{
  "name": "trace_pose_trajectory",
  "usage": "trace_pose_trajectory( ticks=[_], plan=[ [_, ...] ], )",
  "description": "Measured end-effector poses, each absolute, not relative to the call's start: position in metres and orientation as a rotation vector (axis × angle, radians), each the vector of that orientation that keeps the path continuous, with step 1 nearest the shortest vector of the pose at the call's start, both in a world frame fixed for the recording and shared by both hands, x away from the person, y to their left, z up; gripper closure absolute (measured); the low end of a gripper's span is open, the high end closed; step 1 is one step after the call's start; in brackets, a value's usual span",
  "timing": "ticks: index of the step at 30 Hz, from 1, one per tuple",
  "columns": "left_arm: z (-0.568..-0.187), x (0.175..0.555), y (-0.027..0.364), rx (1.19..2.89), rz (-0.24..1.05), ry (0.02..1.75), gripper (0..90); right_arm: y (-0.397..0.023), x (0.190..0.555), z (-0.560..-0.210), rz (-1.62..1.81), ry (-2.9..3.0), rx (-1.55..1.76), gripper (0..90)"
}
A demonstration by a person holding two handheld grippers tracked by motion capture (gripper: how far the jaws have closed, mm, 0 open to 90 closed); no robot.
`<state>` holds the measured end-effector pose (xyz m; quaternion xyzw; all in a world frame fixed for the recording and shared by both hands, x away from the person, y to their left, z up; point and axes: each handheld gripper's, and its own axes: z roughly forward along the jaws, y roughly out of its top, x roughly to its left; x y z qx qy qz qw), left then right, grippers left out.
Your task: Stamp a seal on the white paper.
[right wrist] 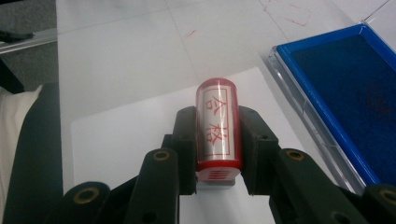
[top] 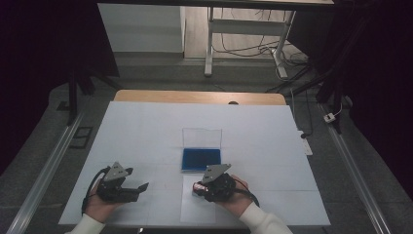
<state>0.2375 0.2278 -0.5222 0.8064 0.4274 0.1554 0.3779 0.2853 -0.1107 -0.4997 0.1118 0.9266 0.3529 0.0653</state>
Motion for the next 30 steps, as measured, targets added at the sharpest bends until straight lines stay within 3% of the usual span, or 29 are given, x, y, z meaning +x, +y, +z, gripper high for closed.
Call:
trace_pose_trajectory(
  ticks=[30],
  plan=[
    [-0.5223, 0.2374, 0.2273, 2.065, 0.398, 1.092, 18.1, -0.1073, 0.2819, -0.5024, 1.014, 2.789, 0.324, 70.2]
  ],
)
